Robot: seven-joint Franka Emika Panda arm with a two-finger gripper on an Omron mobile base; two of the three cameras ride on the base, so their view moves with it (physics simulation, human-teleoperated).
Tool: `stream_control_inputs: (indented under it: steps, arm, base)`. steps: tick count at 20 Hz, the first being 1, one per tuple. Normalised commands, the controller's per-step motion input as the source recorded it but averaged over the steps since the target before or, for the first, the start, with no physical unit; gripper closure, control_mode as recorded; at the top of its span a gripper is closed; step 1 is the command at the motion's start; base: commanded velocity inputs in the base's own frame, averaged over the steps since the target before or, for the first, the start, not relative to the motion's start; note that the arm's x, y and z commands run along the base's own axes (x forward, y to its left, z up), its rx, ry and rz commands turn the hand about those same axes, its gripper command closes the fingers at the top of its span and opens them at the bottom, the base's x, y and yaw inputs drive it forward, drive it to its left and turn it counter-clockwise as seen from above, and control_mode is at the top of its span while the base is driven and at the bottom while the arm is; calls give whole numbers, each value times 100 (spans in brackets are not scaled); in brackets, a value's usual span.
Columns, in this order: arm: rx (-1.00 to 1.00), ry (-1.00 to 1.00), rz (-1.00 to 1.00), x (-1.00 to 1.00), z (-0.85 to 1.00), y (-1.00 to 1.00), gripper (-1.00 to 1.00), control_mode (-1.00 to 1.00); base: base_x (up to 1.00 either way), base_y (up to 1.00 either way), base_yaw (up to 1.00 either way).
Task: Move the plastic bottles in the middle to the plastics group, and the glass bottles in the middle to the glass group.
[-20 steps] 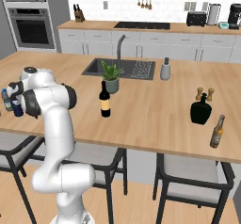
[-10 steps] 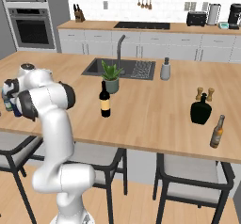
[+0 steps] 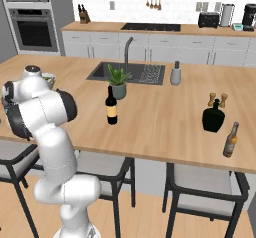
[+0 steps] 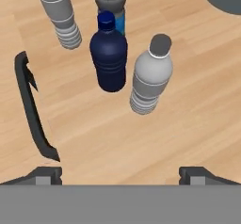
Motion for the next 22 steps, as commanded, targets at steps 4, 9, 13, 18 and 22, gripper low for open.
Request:
stream_control_inputs:
  steps: [4, 9, 13, 18, 22]
  arm:
    - [0, 0, -8, -42, 13, -66, -100, -100]
    - [0, 2, -9, -40, 16, -59, -100, -100]
    - [0, 2, -11, -39, 27, -48, -100, -100]
    - [0, 7, -20, -28, 40, -68, -100, -100]
    - [0, 12, -29, -17, 27, -84, -100, -100]
  base:
    - [0, 0, 0]
    - [0, 0, 0]
    - [0, 0, 0]
    - [0, 0, 0]
    - [0, 0, 0]
